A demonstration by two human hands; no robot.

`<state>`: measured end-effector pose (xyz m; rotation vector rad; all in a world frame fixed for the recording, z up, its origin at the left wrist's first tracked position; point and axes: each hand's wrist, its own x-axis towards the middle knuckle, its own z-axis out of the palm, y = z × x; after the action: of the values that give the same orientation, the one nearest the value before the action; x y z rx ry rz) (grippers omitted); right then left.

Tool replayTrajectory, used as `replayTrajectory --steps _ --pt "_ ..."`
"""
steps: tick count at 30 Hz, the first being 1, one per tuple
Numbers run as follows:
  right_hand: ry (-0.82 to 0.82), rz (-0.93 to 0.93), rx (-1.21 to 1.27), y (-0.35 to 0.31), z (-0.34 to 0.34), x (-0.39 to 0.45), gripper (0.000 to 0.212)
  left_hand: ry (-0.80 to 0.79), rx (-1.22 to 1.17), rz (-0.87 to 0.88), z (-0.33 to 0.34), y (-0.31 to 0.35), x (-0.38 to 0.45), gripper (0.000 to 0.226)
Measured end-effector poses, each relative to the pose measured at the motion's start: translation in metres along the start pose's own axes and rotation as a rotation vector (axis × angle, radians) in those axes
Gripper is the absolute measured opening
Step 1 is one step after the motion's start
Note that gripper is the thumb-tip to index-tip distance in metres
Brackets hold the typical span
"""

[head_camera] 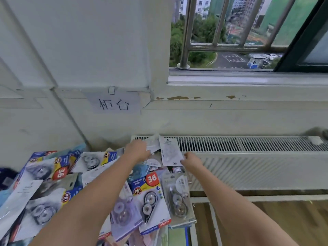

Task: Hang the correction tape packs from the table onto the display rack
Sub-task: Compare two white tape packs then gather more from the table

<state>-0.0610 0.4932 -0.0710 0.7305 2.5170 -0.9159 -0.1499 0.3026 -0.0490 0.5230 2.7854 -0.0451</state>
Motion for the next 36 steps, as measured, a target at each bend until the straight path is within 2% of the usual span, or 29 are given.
replayTrajectory --steps 8,13,21,25,30,36 --pt "-0.018 0.129 0.197 -0.011 0.015 0.067 0.066 -0.107 -0.01 -0.086 0.015 0.001 0.071 0.062" --pt "-0.038 0.178 0.24 -0.016 0.024 0.081 0.065 -0.19 -0.095 -0.101 0.028 0.001 0.085 0.067" --pt "-0.038 0.242 0.363 -0.01 0.028 0.09 0.081 -0.086 -0.114 -0.15 0.037 0.003 0.085 0.078" --pt "-0.056 0.244 0.484 -0.007 0.021 0.088 0.076 -0.046 -0.156 -0.181 0.03 0.004 0.083 0.089" --pt "-0.068 0.247 0.73 -0.001 0.011 0.086 0.067 -0.007 -0.264 -0.201 0.028 0.001 0.078 0.086" --pt "-0.031 0.202 0.796 0.005 0.017 0.088 0.058 0.005 -0.368 -0.254 0.028 -0.002 0.071 0.083"
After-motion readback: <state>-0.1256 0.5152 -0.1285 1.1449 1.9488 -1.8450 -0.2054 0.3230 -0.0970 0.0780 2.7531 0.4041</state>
